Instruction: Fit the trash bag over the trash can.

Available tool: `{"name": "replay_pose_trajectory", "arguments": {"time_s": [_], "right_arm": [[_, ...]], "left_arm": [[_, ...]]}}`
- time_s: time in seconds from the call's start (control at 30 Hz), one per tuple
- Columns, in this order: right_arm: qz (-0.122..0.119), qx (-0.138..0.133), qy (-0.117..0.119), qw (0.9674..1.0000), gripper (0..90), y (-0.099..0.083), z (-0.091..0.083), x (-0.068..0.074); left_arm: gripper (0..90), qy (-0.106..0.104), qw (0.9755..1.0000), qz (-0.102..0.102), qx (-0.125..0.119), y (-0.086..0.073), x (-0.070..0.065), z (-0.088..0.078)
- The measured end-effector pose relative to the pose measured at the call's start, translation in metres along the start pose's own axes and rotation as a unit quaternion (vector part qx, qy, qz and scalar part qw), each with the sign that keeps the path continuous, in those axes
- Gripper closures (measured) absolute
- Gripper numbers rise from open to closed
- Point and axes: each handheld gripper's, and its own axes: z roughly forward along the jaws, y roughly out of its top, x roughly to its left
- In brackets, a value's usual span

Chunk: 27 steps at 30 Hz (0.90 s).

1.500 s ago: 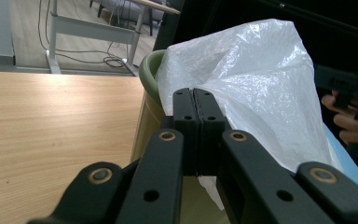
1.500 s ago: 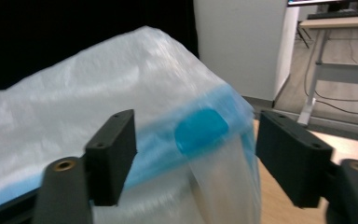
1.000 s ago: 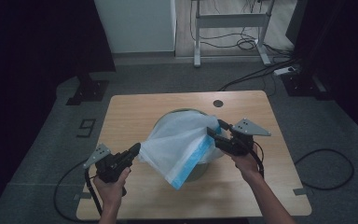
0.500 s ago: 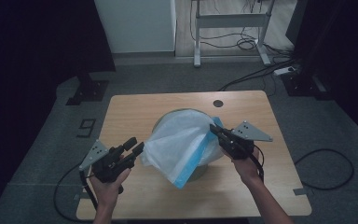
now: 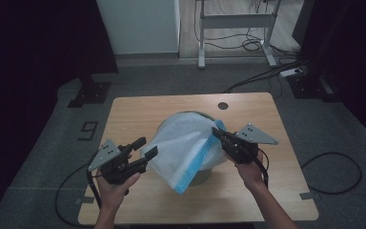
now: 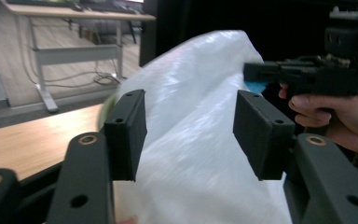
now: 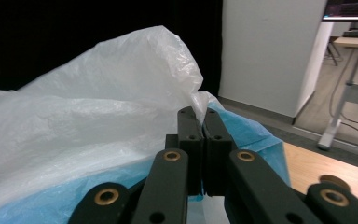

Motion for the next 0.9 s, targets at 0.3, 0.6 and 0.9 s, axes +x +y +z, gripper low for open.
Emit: {"name": "replay_pose_trajectory", "arguments": {"time_s": [0.3,0.6,0.9], "right_arm": [[0.016,-0.013,0.027,0.9994,87.5,0.005,0.001,0.011],[0.028,-0.021,0.047,0.9983,87.6,0.003,0.002,0.018],[0.021,-0.026,0.060,0.9976,85.3,0.002,0.003,0.023]], "left_arm": [[36.1,-0.017,0.9996,0.002,0.021,0.001,-0.003,0.024],[51.0,0.000,0.9985,0.015,0.053,-0.008,-0.006,0.045],[89.9,-0.013,0.9993,0.002,0.035,-0.010,-0.003,0.041]]}}
